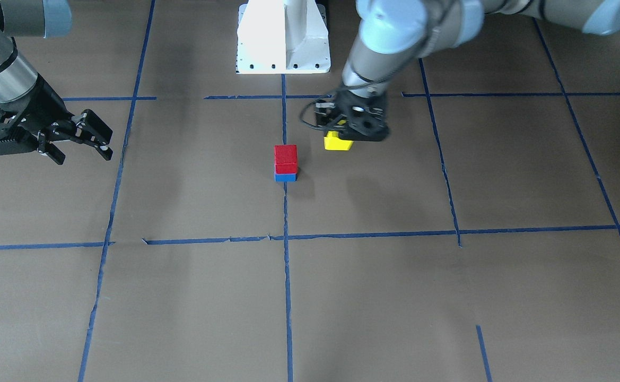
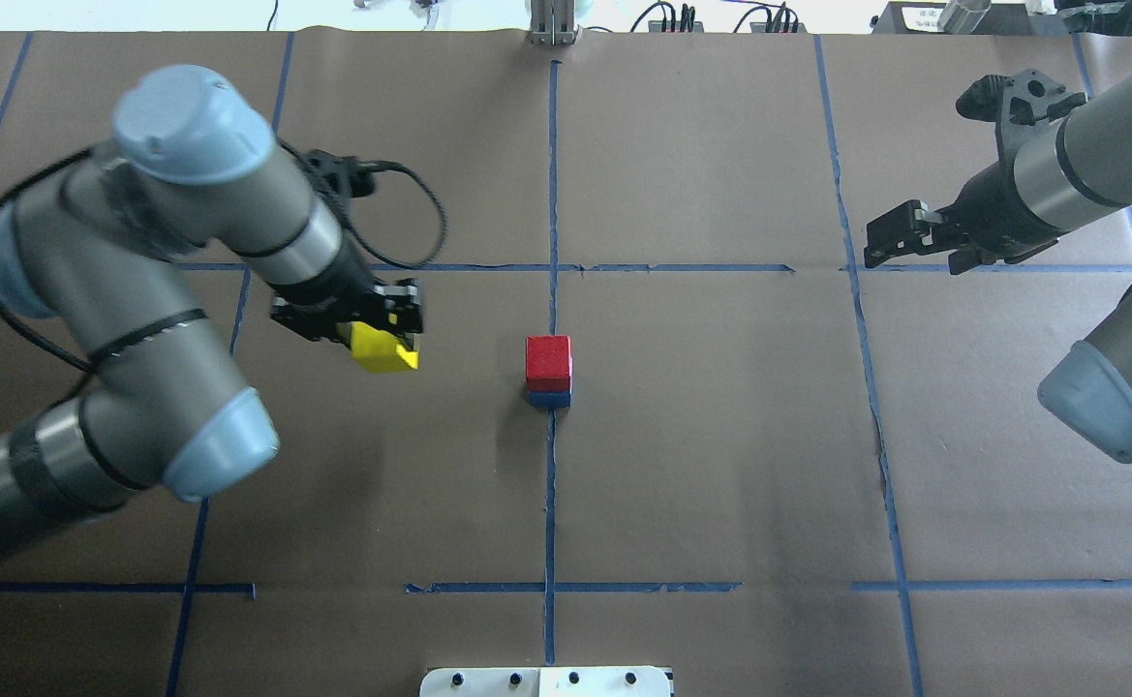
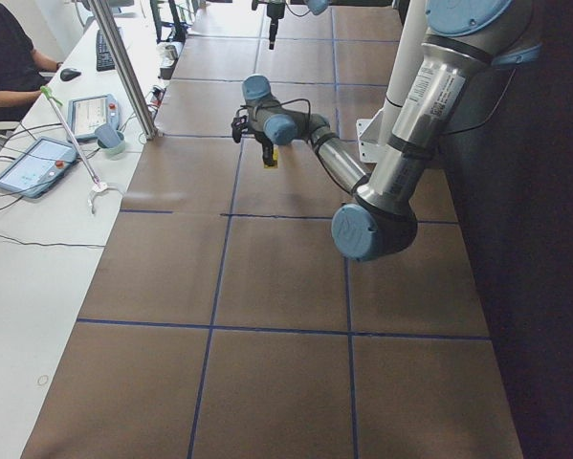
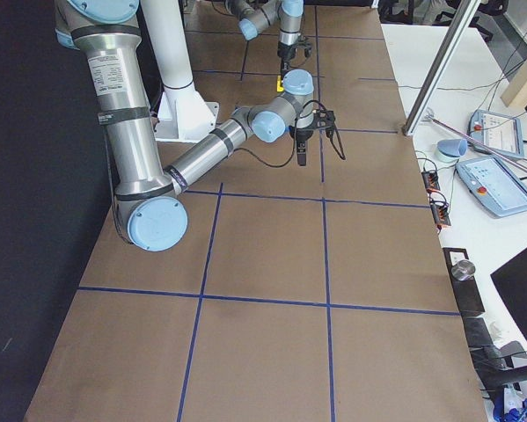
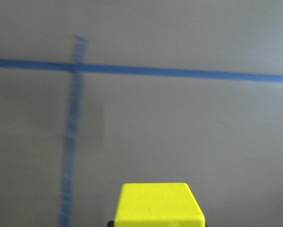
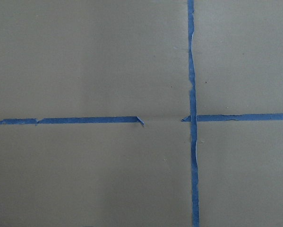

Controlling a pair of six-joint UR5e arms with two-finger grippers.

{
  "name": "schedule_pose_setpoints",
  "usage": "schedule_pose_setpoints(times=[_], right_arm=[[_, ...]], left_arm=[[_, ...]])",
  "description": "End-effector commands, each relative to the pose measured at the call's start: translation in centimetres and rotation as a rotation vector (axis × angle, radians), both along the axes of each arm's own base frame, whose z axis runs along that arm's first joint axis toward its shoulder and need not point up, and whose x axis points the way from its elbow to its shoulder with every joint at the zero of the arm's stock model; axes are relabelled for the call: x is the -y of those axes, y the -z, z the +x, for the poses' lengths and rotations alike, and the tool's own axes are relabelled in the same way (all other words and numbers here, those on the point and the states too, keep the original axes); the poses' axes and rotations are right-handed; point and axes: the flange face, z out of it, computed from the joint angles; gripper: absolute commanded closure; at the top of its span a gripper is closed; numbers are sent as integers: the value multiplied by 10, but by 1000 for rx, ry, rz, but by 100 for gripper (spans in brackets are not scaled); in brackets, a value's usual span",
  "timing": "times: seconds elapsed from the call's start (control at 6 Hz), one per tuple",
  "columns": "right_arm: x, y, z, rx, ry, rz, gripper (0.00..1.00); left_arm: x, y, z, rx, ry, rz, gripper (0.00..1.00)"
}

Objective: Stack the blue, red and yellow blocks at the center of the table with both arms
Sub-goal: 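Carry the yellow block with the left gripper onto the red block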

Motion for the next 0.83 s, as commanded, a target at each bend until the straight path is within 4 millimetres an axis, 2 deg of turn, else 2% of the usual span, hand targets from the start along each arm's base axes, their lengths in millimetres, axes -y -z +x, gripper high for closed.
schedule_pose_setpoints(times=[0.0,0.33,0.5,0.67], right_arm=[[0,-2,1,-3,-3,-2,0],[0,-2,1,-4,-3,-3,0],[0,-2,0,-4,-2,-3,0],[-1,-1,0,-2,-3,-2,0]], left_arm=[[16,62,59,45,28,2,100],[18,56,61,56,29,-4,100],[18,43,62,71,29,-13,100],[18,44,62,70,29,-13,100]])
